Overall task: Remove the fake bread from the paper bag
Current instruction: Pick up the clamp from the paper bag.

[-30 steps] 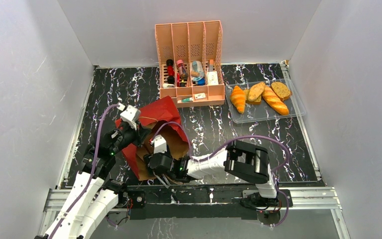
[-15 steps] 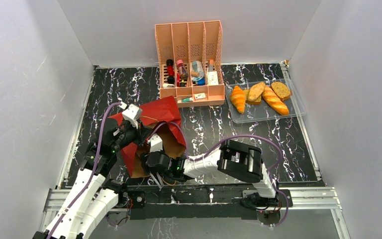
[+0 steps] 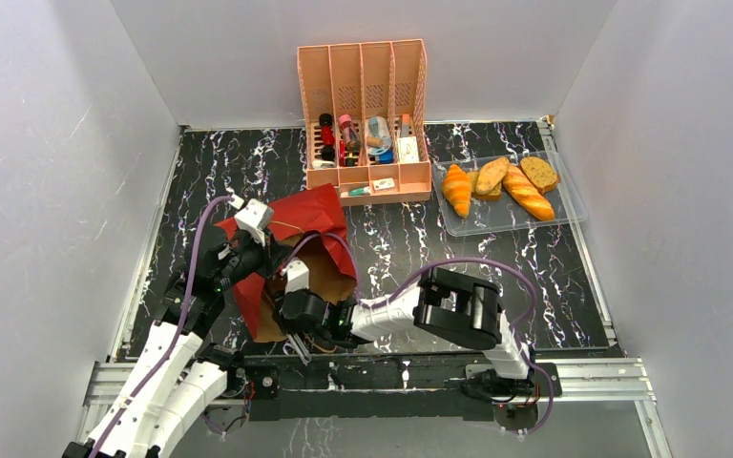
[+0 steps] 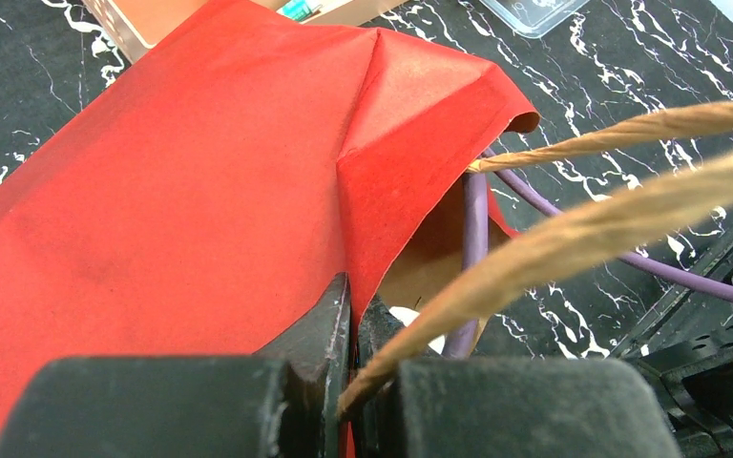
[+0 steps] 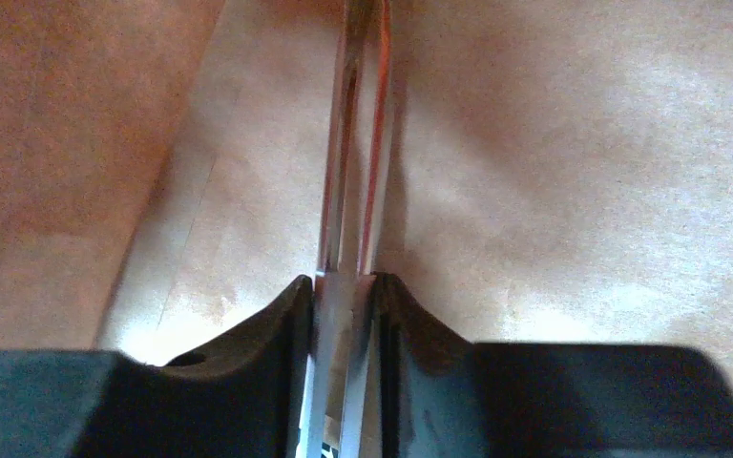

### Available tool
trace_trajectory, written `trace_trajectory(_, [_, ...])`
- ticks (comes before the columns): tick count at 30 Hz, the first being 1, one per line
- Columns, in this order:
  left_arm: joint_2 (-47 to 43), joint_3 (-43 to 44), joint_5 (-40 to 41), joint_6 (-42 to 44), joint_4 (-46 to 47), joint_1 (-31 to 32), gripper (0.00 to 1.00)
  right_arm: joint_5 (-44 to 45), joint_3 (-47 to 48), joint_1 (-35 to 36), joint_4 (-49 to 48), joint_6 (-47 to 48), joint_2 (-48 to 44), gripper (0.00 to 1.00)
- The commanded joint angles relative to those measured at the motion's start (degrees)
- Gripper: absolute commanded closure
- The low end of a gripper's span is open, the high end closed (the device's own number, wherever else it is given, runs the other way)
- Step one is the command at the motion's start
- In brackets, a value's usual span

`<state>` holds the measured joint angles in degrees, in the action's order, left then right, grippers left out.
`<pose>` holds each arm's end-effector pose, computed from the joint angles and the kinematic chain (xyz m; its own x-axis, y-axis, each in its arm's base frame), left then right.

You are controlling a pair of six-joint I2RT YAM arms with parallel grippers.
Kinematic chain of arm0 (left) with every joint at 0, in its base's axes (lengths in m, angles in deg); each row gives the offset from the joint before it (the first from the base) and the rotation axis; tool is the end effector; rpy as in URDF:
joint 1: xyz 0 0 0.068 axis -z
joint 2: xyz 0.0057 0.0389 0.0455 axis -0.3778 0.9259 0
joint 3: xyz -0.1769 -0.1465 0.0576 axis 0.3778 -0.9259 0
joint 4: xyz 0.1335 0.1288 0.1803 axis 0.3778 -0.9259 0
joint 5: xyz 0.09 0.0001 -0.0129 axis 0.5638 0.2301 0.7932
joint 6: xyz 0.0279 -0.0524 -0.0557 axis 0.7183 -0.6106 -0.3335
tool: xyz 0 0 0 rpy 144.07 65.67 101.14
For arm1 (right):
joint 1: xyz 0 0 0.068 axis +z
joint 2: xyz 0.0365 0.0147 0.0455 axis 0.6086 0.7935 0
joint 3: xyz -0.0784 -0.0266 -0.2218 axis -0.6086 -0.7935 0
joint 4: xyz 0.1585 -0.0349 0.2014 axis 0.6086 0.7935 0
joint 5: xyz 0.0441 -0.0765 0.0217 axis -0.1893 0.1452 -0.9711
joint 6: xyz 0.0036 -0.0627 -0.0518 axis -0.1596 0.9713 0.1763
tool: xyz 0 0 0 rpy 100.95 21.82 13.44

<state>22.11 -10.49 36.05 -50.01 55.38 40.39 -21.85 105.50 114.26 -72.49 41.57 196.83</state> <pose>0.1977 -0.0913 0.2728 -0.2678 0.0462 -0.9624 0.6066 0.7841 -0.1311 0.1258 0.4268 0.0852 -0.5923 -0.1345 -0.7944 -0.6143 0.7134 0.3372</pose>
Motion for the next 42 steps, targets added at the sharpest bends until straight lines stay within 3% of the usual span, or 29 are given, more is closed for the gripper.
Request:
trace_trajectory(1, [-0.3,0.2,-0.5,-0.9,1.2,0.3,1.0,1.8,0.2,-0.6,-2.1,-1.2,0.5,0.86])
trace_trajectory(10, [-1.4,1.0,5.2,-1.9,0.8,0.3,1.0,0.7,-6.0,-0.9,-4.1,-5.2,-7.1,0.96])
trace_trajectory(18, [-2.4,1.1,7.8,-3.7,1.7,0.3,1.0,0.0,-14.6,-1.1,-8.1,-10.9,-17.5,0.97])
trace_trajectory(22, [-2.0,1.8,7.1,-3.8,1.4,0.3,1.0,-4.2,-14.5,-2.6,-9.3,-15.4,-17.9,0.94])
trace_trajectory(29, [-0.9,1.8,3.6,-4.4,2.1,0.3,1.0,-19.9,-14.7,-8.7,-18.2,-30.1,-14.2,0.87])
trace_trajectory(42, [-1.3,1.2,2.4,-5.0,3.2,0.3,1.0,-24.9,-7.3,-10.4,-17.6,-40.4,-7.8,0.71])
